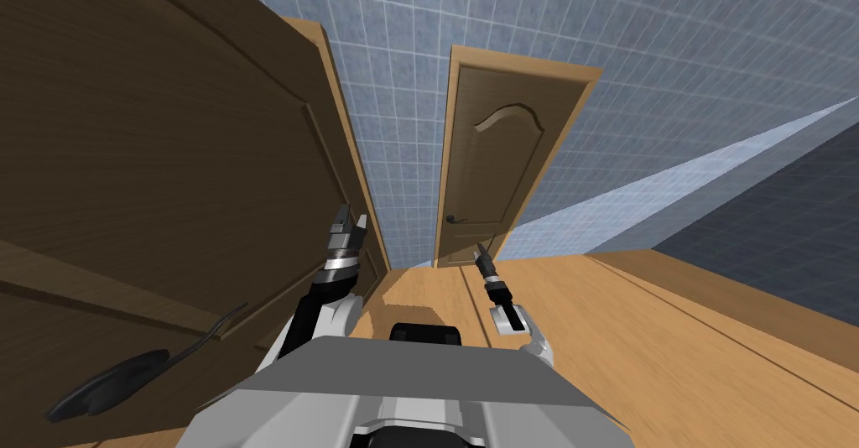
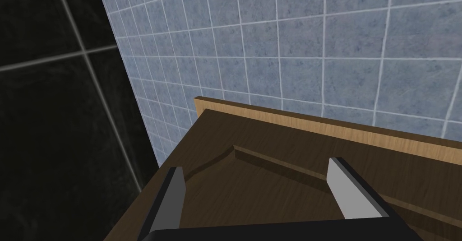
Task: Pull the door open
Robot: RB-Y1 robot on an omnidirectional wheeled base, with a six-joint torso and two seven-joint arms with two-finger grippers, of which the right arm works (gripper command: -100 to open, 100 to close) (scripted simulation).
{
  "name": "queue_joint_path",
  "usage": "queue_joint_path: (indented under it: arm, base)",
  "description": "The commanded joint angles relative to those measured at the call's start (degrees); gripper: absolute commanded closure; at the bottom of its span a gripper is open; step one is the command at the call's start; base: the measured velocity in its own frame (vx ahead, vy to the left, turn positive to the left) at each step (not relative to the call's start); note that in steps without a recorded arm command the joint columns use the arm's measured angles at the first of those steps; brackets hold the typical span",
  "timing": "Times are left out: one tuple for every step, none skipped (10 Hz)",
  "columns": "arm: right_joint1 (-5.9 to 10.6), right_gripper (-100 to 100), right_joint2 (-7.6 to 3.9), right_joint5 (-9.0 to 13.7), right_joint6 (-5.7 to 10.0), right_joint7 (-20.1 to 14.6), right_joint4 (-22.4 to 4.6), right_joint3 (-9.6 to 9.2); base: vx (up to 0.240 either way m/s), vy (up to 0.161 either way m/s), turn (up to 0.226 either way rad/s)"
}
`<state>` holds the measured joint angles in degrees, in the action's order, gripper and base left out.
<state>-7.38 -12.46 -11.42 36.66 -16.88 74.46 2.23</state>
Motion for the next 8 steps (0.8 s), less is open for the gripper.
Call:
queue_joint_path:
  arm:
    - [0.77, -100, -0.27, -0.33, 0.31, -0.39, -2.09, 0.16]
    - [1.28, -100, -0.54, -0.49, 0.58, -0.69, -3.48, 0.30]
    - [1.79, -100, -0.82, -0.65, 0.85, -0.99, -4.87, 0.44]
    - [2.29, -100, -1.09, -0.81, 1.11, -1.28, -6.25, 0.58]
    - [2.75, -100, -1.33, -0.96, 1.36, -1.55, -7.51, 0.71]
    - [3.22, -100, -1.57, -1.10, 1.60, -1.83, -8.77, 0.84]
    - [3.68, -100, -1.82, -1.25, 1.84, -2.10, -10.03, 0.97]
    - [4.14, -100, -2.06, -1.40, 2.09, -2.37, -11.29, 1.10]
  base:
    - [0.110, 0.032, 0.028]
    - [0.098, 0.031, 0.023]
    - [0.097, 0.014, 0.021]
    - [0.103, 0.003, 0.020]
    - [0.106, 0.010, 0.024]
    - [0.093, 0.022, 0.019]
    - [0.086, 0.036, 0.022]
    - [0.099, 0.024, 0.025]
